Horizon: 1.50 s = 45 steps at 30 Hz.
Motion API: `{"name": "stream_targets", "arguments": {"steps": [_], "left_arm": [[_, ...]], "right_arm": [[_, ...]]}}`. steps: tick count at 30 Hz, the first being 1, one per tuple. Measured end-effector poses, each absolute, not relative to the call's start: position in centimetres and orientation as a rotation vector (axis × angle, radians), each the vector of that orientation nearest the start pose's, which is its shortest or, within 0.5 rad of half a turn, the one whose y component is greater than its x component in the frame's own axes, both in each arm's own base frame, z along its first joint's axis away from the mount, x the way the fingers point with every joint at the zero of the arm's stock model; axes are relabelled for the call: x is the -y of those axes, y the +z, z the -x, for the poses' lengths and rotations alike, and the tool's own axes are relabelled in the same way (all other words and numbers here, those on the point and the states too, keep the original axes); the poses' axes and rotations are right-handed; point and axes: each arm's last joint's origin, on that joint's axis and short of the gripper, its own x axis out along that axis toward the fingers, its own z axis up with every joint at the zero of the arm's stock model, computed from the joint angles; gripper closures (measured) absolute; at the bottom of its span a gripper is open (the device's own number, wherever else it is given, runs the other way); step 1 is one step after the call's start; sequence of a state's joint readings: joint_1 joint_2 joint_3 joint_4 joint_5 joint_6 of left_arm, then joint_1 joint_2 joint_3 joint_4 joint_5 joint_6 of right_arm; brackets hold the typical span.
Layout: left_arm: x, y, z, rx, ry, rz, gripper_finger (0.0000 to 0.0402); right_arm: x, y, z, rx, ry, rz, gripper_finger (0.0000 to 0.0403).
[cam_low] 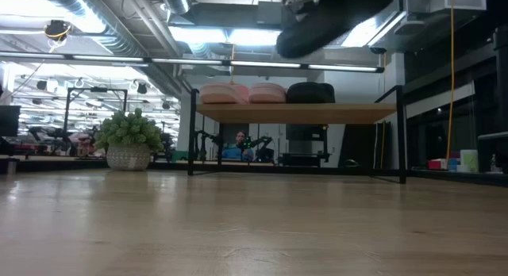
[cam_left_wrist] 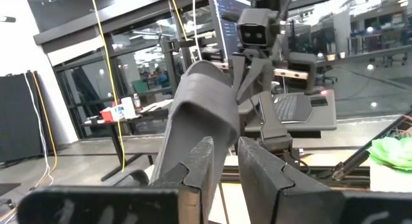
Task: Pick and place slides into the shelf
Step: Put the black slipper on the shelf
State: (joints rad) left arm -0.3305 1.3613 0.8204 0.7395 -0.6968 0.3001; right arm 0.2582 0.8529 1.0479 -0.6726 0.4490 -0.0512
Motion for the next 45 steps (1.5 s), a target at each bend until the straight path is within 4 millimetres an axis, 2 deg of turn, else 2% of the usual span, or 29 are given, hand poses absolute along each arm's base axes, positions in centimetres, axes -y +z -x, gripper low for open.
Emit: {"name": "stream_targets", "arguments": {"steps": [5, 11, 19, 25, 31, 45], "left_arm": [[7.8, 30.3, -28.5, 0.097, 0.384, -0.209, 0.0336], [7.8, 29.8, -28.5, 0.049, 0.379, -0.235, 0.0336], [7.9, 29.6, -28.6, 0.038, 0.356, -0.245, 0.0336], [7.7, 29.2, -28.7, 0.001, 0.335, -0.262, 0.0336], [7.8, 28.7, -28.9, -0.026, 0.189, -0.304, 0.0336], [5.7, 28.3, -29.4, -0.123, 0.238, -0.628, 0.0336]], "right_arm": [[-1.8, 38.1, -14.5, -0.548, -0.168, 0.188, 0.0401], [-1.1, 39.3, -13.3, -0.603, -0.074, 0.165, 0.0401], [0.1, 38.8, -12.7, -0.7, -0.057, 0.165, 0.0401], [1.1, 38.8, -12.7, -0.711, -0.013, 0.186, 0.0401], [2.1, 38.6, -12.4, -0.725, 0.014, 0.149, 0.0401], [2.9, 38.3, -13.8, -0.715, 0.124, 0.049, 0.0401]]}}
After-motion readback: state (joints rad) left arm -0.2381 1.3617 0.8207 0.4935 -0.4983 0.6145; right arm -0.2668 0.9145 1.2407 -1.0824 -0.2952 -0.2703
